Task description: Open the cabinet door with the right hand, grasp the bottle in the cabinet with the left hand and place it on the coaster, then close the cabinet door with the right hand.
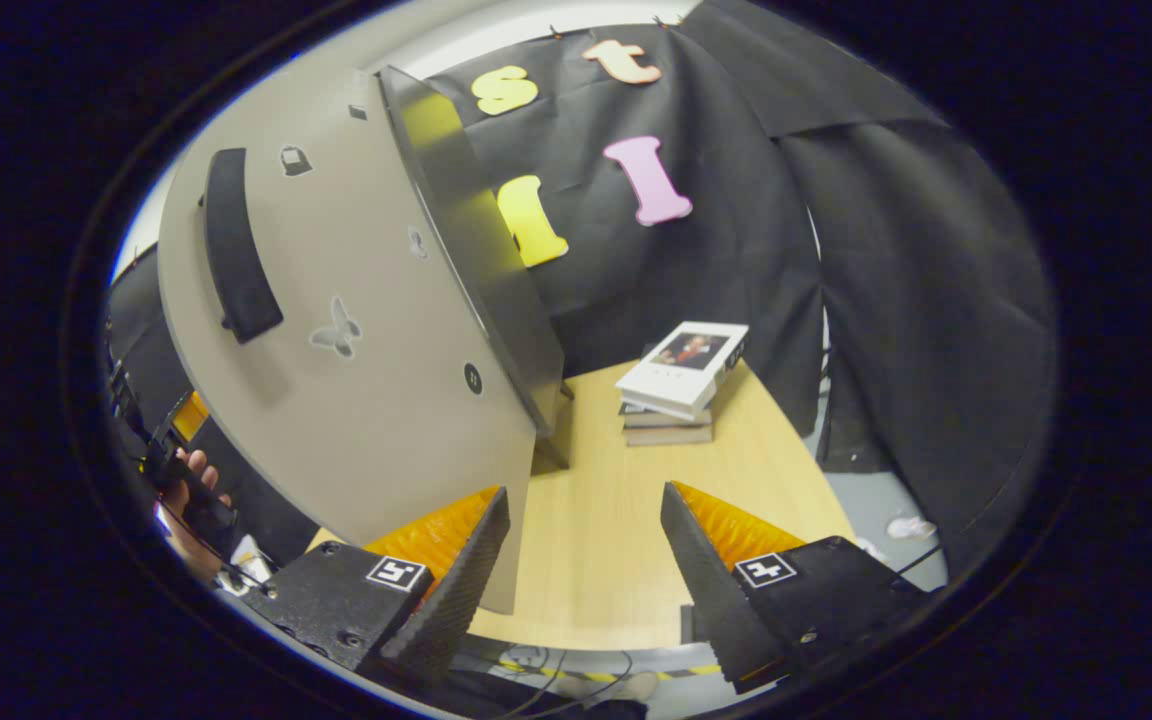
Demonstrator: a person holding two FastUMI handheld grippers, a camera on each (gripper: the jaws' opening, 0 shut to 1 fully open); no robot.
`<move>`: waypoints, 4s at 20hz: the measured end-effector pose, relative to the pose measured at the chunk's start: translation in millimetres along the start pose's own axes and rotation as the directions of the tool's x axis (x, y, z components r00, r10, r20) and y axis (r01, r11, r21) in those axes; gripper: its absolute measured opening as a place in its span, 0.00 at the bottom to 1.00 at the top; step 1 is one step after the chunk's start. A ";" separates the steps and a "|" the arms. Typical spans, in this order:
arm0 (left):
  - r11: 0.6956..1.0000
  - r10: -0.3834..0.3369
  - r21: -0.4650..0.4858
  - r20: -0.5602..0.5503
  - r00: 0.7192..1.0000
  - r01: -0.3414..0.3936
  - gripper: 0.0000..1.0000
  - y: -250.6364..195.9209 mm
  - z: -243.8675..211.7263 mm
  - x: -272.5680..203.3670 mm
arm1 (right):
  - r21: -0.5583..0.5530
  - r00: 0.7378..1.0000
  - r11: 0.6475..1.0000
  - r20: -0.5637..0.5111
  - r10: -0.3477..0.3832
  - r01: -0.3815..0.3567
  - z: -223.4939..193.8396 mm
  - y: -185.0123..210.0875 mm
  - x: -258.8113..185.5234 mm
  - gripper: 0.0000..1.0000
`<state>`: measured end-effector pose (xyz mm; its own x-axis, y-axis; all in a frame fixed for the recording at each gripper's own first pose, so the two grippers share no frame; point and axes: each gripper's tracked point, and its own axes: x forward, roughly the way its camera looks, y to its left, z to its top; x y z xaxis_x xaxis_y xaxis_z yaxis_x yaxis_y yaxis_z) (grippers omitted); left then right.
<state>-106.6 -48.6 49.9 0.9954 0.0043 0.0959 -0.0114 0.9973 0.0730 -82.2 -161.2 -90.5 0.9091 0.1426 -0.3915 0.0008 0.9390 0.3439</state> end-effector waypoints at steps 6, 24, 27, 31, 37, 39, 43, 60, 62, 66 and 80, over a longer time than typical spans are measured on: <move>0.998 -0.055 -0.003 -0.031 0.998 0.055 1.00 -5.7 -18.6 8.3 | -0.091 0.986 0.985 0.067 0.151 -0.145 51.0 77.9 -0.1 0.96; 0.996 0.061 -0.054 -0.110 0.992 -0.067 0.96 72.4 -68.8 -3.1 | -0.347 0.961 0.898 -0.044 0.272 -0.270 49.2 198.1 16.6 0.94; 0.991 0.107 -0.064 -0.125 0.986 -0.116 0.96 93.5 -74.7 -2.2 | -0.389 0.965 0.886 -0.037 0.260 -0.254 48.8 206.1 20.0 0.95; 0.984 0.135 -0.091 -0.165 0.977 -0.152 0.96 106.7 -89.8 -1.8 | -0.503 0.975 0.842 -0.010 0.221 -0.196 54.6 220.3 21.2 0.89; 0.974 0.162 -0.122 -0.202 0.966 -0.189 0.97 120.7 -90.7 2.5 | -0.523 0.977 0.832 -0.003 0.215 -0.185 49.8 235.7 28.9 0.92; 0.976 0.164 -0.111 -0.200 0.966 -0.189 0.97 122.7 -90.5 1.9 | -0.553 0.979 0.818 0.016 0.203 -0.160 56.5 234.3 26.0 0.93; 0.979 0.143 -0.109 -0.243 0.959 -0.174 0.96 118.4 -98.6 -1.9 | -0.548 0.983 0.826 0.030 0.179 -0.133 52.9 229.8 22.8 0.92; 0.983 0.082 -0.138 -0.246 0.966 -0.119 0.95 95.4 -93.4 -18.8 | -0.474 0.967 0.853 0.011 0.256 -0.220 38.2 234.5 7.3 0.93; 0.984 0.088 -0.133 -0.243 0.966 -0.123 0.95 98.0 -92.8 -21.2 | -0.443 0.956 0.857 -0.006 0.292 -0.265 37.7 241.9 11.8 0.93; 0.979 0.130 -0.121 -0.256 0.958 -0.165 0.95 116.7 -98.3 -29.7 | -0.417 0.938 0.848 -0.025 0.347 -0.325 35.4 266.1 15.0 0.93; 0.959 0.238 -0.096 -0.233 0.943 -0.266 0.95 161.4 -94.7 -42.6 | -0.430 0.882 0.780 -0.089 0.463 -0.454 27.5 298.0 46.4 0.93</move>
<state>-141.7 119.1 -36.5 0.9580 0.2589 -0.1232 -0.2666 0.9625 -0.0505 -28.3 116.6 17.3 0.7648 0.5887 -0.2617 -0.5910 0.8028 0.0786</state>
